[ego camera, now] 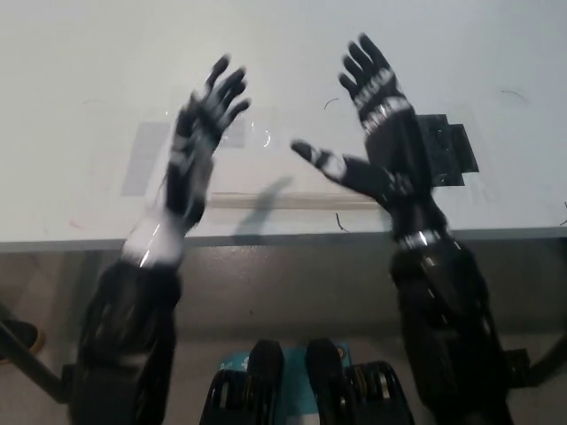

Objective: A stack of napkins is kept in the middle of the table close to the robot and the robot places both its hands sideways on the stack. Then it moves its hands away from each other while pressing down on the napkins to make them smooth

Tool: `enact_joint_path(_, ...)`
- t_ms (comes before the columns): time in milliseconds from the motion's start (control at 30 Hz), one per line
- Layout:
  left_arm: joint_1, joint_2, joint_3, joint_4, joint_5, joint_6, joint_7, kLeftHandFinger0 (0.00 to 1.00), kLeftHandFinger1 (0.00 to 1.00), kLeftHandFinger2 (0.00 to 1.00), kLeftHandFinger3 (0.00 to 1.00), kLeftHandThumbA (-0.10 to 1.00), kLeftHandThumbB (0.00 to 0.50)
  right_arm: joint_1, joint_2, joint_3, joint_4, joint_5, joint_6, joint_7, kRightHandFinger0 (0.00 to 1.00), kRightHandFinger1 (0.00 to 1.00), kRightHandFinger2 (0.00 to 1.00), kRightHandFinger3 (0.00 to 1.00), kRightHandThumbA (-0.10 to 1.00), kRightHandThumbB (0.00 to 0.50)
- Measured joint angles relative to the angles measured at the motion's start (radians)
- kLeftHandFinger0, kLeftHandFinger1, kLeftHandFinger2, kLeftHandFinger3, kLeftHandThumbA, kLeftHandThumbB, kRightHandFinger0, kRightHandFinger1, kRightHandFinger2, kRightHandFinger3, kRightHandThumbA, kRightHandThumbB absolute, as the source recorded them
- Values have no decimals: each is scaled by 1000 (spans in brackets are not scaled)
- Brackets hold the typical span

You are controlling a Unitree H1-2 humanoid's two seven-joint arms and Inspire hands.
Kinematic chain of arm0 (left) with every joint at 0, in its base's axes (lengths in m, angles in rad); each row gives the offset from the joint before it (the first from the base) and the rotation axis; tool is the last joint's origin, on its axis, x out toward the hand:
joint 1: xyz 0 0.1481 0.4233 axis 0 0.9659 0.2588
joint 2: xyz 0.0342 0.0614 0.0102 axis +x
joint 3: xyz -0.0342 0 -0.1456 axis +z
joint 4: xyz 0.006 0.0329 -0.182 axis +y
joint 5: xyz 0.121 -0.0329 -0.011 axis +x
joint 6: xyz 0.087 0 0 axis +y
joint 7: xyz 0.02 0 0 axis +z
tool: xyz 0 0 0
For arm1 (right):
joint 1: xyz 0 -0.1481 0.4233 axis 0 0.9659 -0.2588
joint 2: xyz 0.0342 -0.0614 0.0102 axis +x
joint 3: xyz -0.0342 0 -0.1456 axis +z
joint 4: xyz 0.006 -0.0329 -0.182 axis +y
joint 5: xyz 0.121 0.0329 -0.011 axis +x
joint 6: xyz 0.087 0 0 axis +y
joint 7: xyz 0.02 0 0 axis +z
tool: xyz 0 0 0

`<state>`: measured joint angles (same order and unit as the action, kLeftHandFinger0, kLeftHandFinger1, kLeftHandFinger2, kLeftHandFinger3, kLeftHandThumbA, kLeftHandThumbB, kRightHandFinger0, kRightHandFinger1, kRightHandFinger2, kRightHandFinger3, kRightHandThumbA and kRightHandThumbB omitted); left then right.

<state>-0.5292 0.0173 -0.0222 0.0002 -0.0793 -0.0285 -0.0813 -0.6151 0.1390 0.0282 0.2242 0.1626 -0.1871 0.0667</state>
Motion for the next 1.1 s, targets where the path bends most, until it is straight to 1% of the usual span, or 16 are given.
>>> enact_joint_path(67, -77, -13, 0, 94, 8, 1, 9, 1000, 1000, 1000, 1000, 1000, 259, -60, 17, -18, 84, 3, -4, -9, 1000, 1000, 1000, 1000, 1000, 243)
enact_joint_path(100, -106, -18, 1, 126, 10, 2, 13, 1000, 1000, 1000, 1000, 1000, 272, -82, 22, -23, 116, 3, -7, -12, 1000, 1000, 1000, 1000, 1000, 218)
enact_joint_path(133, -138, -22, 0, 173, 14, 4, 17, 1000, 1000, 1000, 1000, 1000, 264, -114, 27, -30, 162, 3, -14, -16, 1000, 1000, 1000, 1000, 1000, 208)
enact_joint_path(167, -157, -24, 0, 198, 16, 4, 19, 1000, 1000, 1000, 1000, 1000, 264, -127, 28, -33, 183, 3, -20, -18, 1000, 1000, 1000, 1000, 1000, 227)
enact_joint_path(200, -189, -28, 0, 244, 20, 4, 22, 1000, 1000, 1000, 1000, 1000, 284, -162, 30, -42, 233, 3, -31, -22, 1000, 1000, 1000, 1000, 1000, 218)
enact_joint_path(233, -215, -31, 1, 284, 23, 3, 26, 1000, 1000, 1000, 1000, 1000, 285, -182, 31, -53, 270, 4, -39, -28, 1000, 1000, 1000, 1000, 1000, 226)
enact_joint_path(267, -240, -31, 3, 327, 27, 3, 31, 1000, 1000, 1000, 1000, 1000, 317, -200, 30, -65, 307, 5, -47, -33, 1000, 1000, 1000, 1000, 1000, 234)
enact_joint_path(433, -313, -23, 2, 470, 42, 1, 44, 1000, 1000, 1000, 1000, 1000, 353, -268, 30, -121, 492, 20, -87, -46, 1000, 1000, 1000, 1000, 1000, 215)
enact_joint_path(533, -338, -25, 2, 558, 57, -1, 60, 1000, 1000, 1000, 1000, 1000, 333, -295, 30, -144, 582, 27, -118, -57, 1000, 1000, 1000, 1000, 1000, 198)
enact_joint_path(600, -350, -31, 6, 606, 63, -1, 75, 1000, 1000, 1000, 1000, 1000, 299, -311, 30, -159, 648, 31, -143, -59, 1000, 1000, 1000, 1000, 1000, 191)
enact_joint_path(700, -377, -42, 24, 693, 63, -5, 94, 1000, 1000, 1000, 1000, 1000, 302, -331, 30, -172, 726, 31, -182, -69, 1000, 1000, 1000, 1000, 1000, 175)
enact_joint_path(767, -394, -47, 36, 748, 63, -14, 105, 1000, 1000, 1000, 1000, 1000, 307, -345, 30, -181, 765, 31, -195, -72, 1000, 1000, 1000, 1000, 1000, 175)
enact_joint_path(867, -422, -53, 55, 817, 60, -38, 117, 1000, 1000, 1000, 1000, 1000, 285, -369, 30, -199, 819, 33, -201, -77, 1000, 1000, 1000, 1000, 1000, 189)
enact_joint_path(1000, -437, -57, 81, 871, 51, -57, 130, 1000, 1000, 1000, 1000, 1000, 278, -403, 30, -213, 888, 33, -206, -77, 1000, 1000, 1000, 1000, 1000, 188)
enact_joint_path(1033, -439, -57, 83, 878, 50, -60, 132, 1000, 1000, 1000, 1000, 1000, 264, -408, 30, -215, 900, 33, -206, -77, 1000, 1000, 1000, 1000, 1000, 197)
enact_joint_path(1100, -445, -57, 88, 903, 47, -71, 139, 1000, 1000, 1000, 1000, 1000, 268, -421, 30, -223, 930, 33, -208, -77, 1000, 1000, 1000, 1000, 1000, 198)
